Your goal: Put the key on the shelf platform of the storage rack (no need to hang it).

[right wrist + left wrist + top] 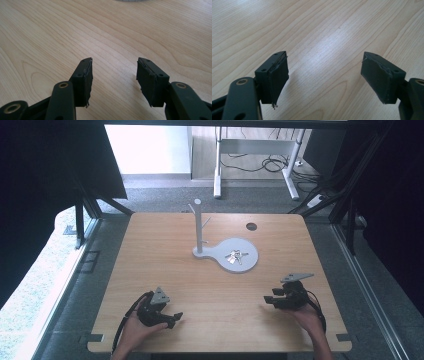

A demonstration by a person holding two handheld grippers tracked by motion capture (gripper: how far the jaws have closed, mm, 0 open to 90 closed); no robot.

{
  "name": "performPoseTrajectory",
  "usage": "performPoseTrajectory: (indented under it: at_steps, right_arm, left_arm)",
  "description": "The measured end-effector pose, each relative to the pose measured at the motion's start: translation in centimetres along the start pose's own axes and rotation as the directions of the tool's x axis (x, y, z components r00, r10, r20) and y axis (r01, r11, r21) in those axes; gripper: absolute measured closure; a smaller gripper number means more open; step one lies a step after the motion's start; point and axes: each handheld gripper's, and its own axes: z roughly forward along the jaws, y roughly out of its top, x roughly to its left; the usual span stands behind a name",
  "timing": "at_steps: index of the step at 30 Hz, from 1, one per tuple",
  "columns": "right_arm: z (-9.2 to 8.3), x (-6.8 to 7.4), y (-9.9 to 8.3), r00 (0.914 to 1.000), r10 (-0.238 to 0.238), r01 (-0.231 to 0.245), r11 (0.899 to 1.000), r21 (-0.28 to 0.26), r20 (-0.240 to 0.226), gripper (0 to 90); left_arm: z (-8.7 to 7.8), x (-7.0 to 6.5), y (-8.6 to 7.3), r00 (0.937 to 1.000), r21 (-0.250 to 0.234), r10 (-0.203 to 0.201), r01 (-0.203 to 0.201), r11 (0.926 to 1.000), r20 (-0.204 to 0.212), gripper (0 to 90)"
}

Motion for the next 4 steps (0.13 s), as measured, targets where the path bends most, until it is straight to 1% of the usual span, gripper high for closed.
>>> performPoseTrajectory:
  at_steps: [4]
  right_arm:
    - [0.13,0.27,0.16,0.9999,-0.011,0.011,1.000,-0.006,0.003,46.0]
  left_arm:
    - [-0.25,0.03,0.00,1.0000,-0.012,-0.003,0.003,0.9999,0.002,22.3]
